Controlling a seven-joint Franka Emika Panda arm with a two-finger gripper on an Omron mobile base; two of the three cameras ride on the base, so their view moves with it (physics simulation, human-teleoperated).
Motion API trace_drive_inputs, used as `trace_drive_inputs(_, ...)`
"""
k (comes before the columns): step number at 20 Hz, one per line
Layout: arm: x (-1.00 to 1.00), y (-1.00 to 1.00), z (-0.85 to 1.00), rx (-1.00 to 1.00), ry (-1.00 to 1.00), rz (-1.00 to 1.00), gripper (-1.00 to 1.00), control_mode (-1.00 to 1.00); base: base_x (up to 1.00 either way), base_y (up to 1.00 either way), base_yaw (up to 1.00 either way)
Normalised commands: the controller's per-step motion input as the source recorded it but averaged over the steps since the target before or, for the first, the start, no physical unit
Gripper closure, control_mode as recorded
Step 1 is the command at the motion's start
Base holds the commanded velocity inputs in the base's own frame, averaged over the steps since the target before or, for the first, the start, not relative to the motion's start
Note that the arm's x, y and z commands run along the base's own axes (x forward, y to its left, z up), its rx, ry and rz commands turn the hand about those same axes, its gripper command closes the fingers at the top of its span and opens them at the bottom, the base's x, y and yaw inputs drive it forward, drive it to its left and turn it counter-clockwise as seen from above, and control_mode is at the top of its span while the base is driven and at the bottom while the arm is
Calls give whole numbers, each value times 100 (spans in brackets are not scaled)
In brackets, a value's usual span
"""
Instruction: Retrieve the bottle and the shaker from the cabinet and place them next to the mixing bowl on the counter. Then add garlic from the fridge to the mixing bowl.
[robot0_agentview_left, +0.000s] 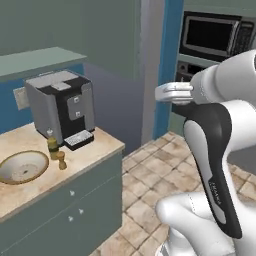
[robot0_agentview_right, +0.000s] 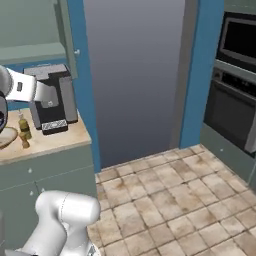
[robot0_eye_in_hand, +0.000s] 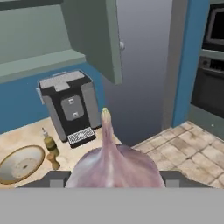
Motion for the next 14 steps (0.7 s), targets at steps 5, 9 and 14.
trace_drive_inputs(5,0,0,0,0,0,0,100,100,-61,31,68)
trace_drive_inputs(9,0,0,0,0,0,0,100,100,-21,18,70)
trace_drive_inputs(14,0,0,0,0,0,0,100,100,-3,13,46)
